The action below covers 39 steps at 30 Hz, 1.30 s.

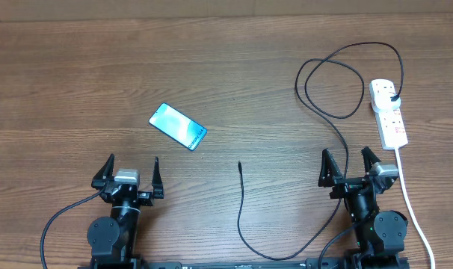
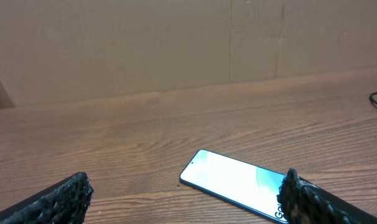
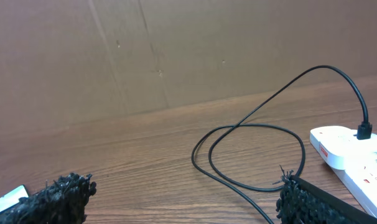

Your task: Plug charger to phone and switch on socket

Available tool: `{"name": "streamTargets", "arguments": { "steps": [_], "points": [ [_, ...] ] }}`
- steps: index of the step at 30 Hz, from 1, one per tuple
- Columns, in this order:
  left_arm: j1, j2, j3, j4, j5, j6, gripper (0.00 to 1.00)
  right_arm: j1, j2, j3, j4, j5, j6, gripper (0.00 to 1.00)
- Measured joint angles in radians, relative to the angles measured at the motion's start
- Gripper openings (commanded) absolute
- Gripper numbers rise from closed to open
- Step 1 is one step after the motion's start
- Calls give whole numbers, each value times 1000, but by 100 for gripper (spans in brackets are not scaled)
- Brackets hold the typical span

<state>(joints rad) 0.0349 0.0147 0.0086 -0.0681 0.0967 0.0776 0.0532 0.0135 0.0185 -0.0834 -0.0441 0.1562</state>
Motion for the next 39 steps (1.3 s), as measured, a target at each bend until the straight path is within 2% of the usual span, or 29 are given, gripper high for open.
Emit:
{"name": "streamTargets", "arguments": {
  "steps": [39],
  "points": [
    [0, 0, 0, 0, 0, 0, 100, 0, 0, 0, 0, 0, 0, 100]
  ]
}}
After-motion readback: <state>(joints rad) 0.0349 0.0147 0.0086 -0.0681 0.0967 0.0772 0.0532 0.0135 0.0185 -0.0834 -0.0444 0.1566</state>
